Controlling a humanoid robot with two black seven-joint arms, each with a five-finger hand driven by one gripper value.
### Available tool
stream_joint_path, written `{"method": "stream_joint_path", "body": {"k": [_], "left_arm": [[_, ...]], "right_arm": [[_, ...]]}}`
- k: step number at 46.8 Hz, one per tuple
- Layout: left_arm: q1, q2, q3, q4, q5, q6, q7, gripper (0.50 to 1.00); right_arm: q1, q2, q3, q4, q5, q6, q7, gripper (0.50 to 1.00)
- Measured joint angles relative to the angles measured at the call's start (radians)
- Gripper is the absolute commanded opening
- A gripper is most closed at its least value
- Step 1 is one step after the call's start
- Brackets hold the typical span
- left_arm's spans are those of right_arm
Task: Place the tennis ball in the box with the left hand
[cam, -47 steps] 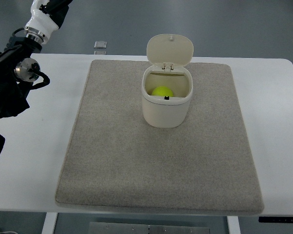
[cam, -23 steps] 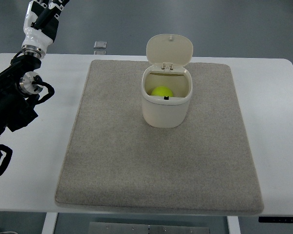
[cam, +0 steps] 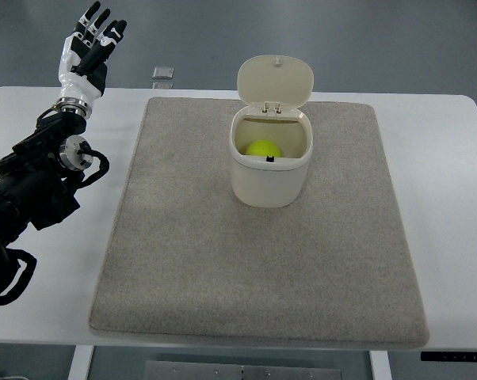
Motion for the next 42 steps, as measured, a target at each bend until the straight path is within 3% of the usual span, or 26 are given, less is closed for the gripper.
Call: {"method": "stream_joint_path", "body": {"k": [42], "left_arm": [[0.006, 0.017, -0.011, 0.003, -0.001, 0.006, 0.0, 0.879]], "right_arm": [[0.0, 0.0, -0.002, 0.0, -0.001, 0.001, 0.0, 0.901]]}}
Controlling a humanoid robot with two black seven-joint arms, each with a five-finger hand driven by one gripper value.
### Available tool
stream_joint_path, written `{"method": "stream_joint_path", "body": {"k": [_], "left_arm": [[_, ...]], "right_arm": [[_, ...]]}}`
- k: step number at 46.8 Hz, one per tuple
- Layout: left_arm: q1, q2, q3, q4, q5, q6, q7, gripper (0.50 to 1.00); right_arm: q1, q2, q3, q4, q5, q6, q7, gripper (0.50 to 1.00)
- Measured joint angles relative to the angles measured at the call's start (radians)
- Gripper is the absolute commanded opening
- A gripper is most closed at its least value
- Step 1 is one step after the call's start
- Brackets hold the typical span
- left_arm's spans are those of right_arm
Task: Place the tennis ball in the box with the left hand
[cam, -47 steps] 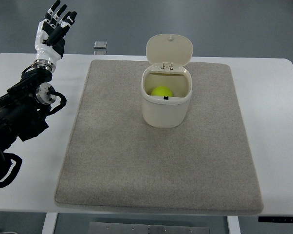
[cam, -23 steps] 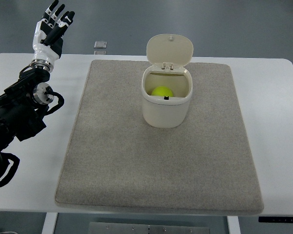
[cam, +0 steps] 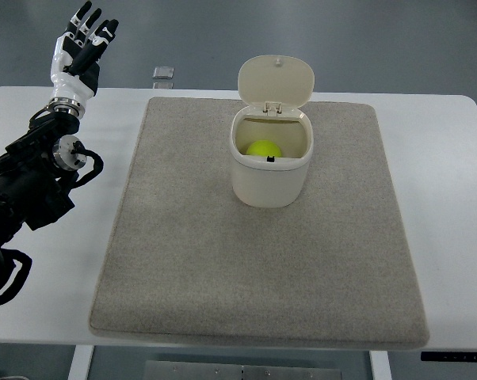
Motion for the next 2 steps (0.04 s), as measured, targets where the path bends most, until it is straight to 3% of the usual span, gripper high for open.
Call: {"method": "stream_joint_path", "body": {"k": [2], "left_arm": [[0.0, -0.001, 0.0, 0.0, 0.0, 0.001, 0.0, 0.879]], "right_arm": [[0.0, 0.0, 0.0, 0.0, 0.0, 0.0, 0.0, 0.901]]}}
